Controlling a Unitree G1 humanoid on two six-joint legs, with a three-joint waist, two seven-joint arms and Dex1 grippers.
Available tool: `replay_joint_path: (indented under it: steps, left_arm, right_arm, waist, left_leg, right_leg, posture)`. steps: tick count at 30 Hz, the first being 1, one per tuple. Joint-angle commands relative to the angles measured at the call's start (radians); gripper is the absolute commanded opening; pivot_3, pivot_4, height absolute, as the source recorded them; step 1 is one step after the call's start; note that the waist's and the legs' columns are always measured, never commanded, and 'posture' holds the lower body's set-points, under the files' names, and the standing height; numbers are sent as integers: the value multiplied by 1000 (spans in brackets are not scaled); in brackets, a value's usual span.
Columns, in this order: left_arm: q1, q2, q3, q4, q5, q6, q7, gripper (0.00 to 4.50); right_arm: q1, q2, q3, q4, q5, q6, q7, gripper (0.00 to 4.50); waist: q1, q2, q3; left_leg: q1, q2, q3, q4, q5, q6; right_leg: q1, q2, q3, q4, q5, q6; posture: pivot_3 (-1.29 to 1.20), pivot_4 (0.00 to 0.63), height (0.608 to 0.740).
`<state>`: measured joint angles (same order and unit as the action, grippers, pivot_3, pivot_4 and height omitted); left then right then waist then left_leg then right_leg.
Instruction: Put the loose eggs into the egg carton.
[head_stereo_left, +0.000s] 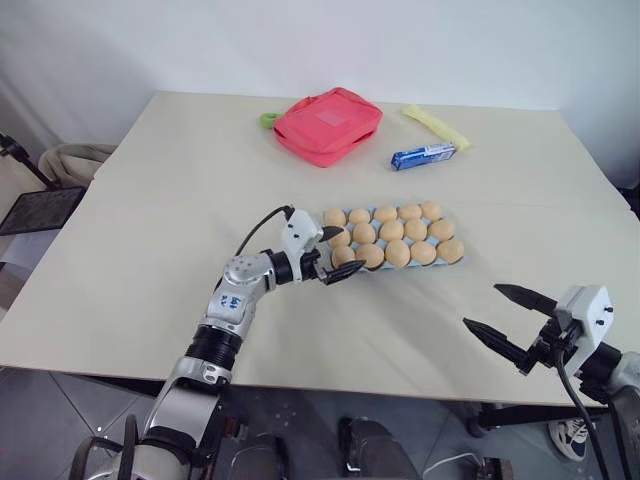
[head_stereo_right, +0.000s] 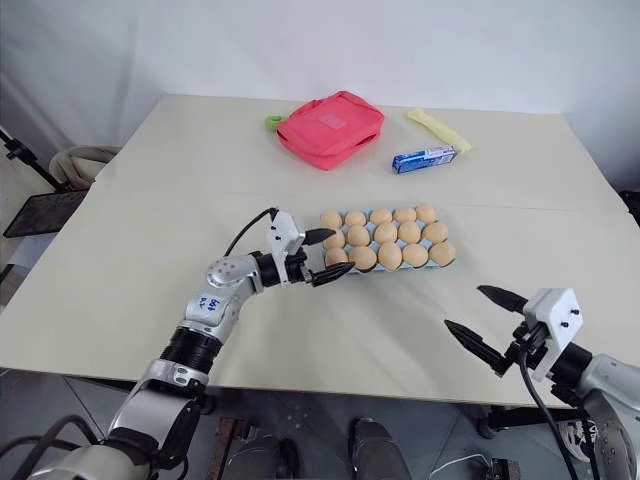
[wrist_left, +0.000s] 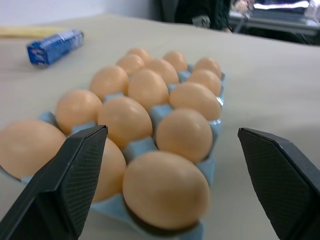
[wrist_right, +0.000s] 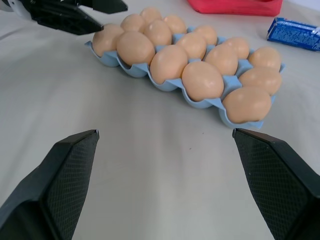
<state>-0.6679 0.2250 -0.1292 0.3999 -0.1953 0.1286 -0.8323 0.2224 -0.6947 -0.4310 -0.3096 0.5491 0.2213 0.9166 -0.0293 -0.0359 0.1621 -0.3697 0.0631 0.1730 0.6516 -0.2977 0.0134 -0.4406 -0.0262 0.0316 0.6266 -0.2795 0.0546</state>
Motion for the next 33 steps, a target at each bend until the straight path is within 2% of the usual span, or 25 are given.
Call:
replay_joint_path:
  steps: [1, 7, 10, 13, 17, 21, 33]
  left_arm:
    - [38, 81, 11, -132, -78, 93, -133, 4443]
    - [112, 333, 77, -190, -178, 234, -360, 4443]
    - [118, 403, 140, -125, -189, 171, -414, 4443]
    - [85, 411, 233, -28, -209, 46, -413, 4443]
    - [52, 426, 268, 91, -196, -50, -451, 4443]
    - [51, 395, 299, 186, -195, -181, -456, 4443]
    - [9, 383, 279, 270, -173, -259, -505, 4443]
  right_arm:
    - [-8, 0, -7, -6, 1, -18, 2, 4500]
    - [-15, 2, -4, 1, -1, -26, 5, 4500]
    - [-29, 0, -4, 16, -2, -44, 18, 4500]
    - [-59, -16, -12, 53, -2, -71, 45, 4500]
    - [-87, -52, -21, 126, -8, -113, 113, 4500]
    - [-83, -65, -6, 205, -24, -162, 174, 4500]
    - [-134, -98, -26, 283, -41, -178, 187, 4500]
  waist:
    - [-2, 0, 0]
    - [-2, 1, 1]
    - [1, 1, 1]
    - [2, 1, 1]
    - [2, 1, 1]
    - [2, 1, 0]
    - [-2, 1, 1]
  left_leg:
    - [0, 0, 0, 0, 0, 0]
    - [1, 2, 0, -1, 1, -4]
    - [1, 2, 0, -1, 2, -4]
    - [0, 1, 0, 0, 2, -2]
    - [-1, -1, 1, 1, 1, 1]
    - [-1, 0, 1, 0, 0, 0]
    - [0, 1, 2, 1, 0, -1]
  right_leg:
    - [0, 0, 0, 0, 0, 0]
    - [-2, 1, -1, 3, -2, -4]
    - [-2, 0, -2, 3, -2, -4]
    - [-2, -2, -2, 2, -2, -4]
    - [-1, -3, -2, 1, -2, -3]
    - [-2, -2, -2, 1, -1, -2]
    - [-2, -1, -2, 2, -1, -2]
  posture:
    - [0, 150, 740]
    - [0, 150, 740]
    - [0, 150, 740]
    - [0, 150, 740]
    - [0, 150, 740]
    - [0, 150, 740]
    - [0, 150, 740]
